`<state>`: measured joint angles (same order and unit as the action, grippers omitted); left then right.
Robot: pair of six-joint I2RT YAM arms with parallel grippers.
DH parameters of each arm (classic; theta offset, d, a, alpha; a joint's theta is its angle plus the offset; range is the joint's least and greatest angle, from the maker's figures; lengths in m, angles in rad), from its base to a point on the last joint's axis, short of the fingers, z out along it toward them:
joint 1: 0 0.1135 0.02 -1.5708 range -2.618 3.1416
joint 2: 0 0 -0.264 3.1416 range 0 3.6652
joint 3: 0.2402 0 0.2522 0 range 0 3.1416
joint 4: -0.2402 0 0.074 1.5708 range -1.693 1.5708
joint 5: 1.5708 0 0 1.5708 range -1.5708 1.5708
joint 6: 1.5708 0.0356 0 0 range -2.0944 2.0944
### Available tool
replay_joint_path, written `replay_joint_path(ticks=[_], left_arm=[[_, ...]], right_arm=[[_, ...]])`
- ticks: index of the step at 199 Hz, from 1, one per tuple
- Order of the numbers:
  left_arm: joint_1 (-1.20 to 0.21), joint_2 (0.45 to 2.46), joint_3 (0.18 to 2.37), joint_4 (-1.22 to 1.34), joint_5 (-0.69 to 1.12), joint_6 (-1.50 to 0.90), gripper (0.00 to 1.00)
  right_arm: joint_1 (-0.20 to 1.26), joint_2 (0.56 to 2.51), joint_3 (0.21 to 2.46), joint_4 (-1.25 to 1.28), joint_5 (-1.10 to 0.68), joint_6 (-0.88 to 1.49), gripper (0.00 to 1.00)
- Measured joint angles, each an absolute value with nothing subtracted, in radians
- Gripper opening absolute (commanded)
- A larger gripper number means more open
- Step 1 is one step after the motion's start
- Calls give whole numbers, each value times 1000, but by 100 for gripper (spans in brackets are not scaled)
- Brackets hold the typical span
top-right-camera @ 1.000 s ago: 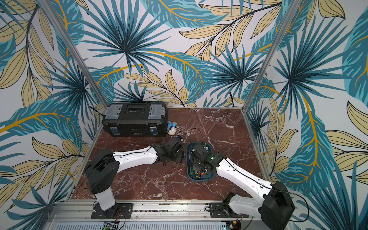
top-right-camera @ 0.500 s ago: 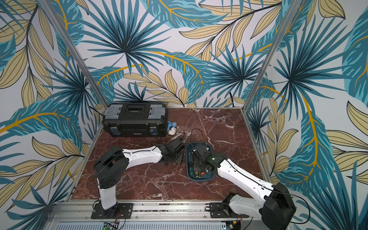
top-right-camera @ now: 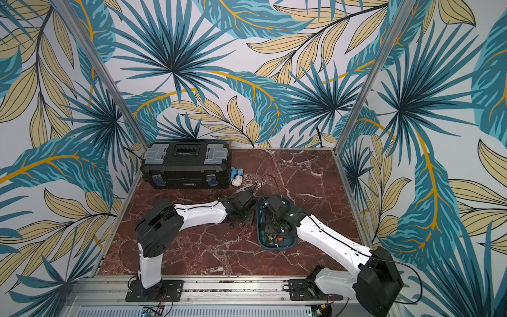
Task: Put the screwdriver on the desktop into the storage box
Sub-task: Pick up the screwdriver from the center of the board, then move the storage box to the center of the board.
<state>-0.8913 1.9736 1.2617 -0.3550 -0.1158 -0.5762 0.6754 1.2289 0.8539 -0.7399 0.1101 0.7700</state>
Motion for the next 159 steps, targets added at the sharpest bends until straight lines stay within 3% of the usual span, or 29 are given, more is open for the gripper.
replay_joint_path(ticks=[56,104,132,159], left_arm=[[-888,1965,1251,-363,-134,-607,0],[-854,1836,1150,-425,-163,-630,0],[-820,1567,1038,-469,-186,-654,0],[-793,1317,991,-498,-209,-671,0]], right_arm=[[675,1316,849,-646,36,785,22],[676,1395,866,-617,7,785,43],[677,1409,889,-609,-1,785,44],[677,1429,903,-603,-6,780,52]])
